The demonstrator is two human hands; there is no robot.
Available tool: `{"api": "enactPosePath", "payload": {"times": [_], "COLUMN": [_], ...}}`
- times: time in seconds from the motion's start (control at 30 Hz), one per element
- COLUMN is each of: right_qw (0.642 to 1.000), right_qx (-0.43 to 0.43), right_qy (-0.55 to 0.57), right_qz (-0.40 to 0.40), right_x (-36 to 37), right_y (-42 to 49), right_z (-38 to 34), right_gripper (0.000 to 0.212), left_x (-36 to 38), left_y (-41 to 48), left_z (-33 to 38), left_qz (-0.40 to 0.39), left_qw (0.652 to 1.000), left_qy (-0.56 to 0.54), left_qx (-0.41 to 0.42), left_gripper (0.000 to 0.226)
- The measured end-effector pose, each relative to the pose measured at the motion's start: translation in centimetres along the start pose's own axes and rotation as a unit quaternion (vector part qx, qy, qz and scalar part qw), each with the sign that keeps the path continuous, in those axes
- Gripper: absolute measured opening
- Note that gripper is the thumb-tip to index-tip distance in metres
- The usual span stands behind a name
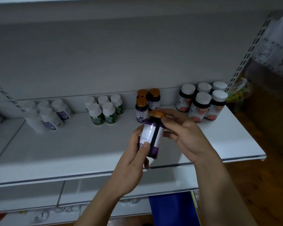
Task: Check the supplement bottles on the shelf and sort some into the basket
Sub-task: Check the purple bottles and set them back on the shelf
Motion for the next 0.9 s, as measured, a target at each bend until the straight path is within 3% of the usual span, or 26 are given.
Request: {"api": "enactPosePath", "payload": {"times": [0.13,0.27,0.4,0.5,0.6,0.9], "right_qw": [0.999,0.991,0.985,0.991,0.996,0.997], "right_qx": [0.000,-0.007,-0.015,-0.008,0.016,0.022], "right_qy": [-0.019,-0.058,-0.099,-0.092,-0.073,-0.062], "right_qz": [0.048,0.121,0.138,0.098,0.038,0.041], "right_x": [0.0,0.4,0.6,0.5,0.5,-0.5], "right_y": [-0.2,-0.1,0.2,0.4,0.5,0.5], "right_z": [0.2,1.0,1.3,1.3,1.5,0.9], "right_gripper": [0.018,0.031,0.032,0.025,0.019,0.023], "left_x": [-0.1,-0.3,-0.7,-1.1,-0.9,-0.7], "left_y": [0.2,0.7,0.7,0.6,0.5,0.5], "left_z": [0.0,-0.8,-0.9,-0.9,-1.3,-0.6], "left_qz": [-0.004,0.043,0.079,0.096,0.064,-0.027], "left_qw": [0.998,0.983,0.981,0.981,0.991,0.998], "left_qy": [0.065,0.172,0.167,0.156,0.081,-0.017], "left_qx": [-0.018,-0.049,-0.060,-0.069,-0.082,-0.051], "left_gripper": [0.048,0.062,0.061,0.055,0.048,0.050]}}
Point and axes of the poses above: each hand's wrist, its own y-axis towards the middle knuckle, its own x-axis out of the palm, z = x × y, the point moved 4 cm from there along y, towards the middle knuckle, and after that the axes turned 10 degrees about y, right-handed, at the moved point
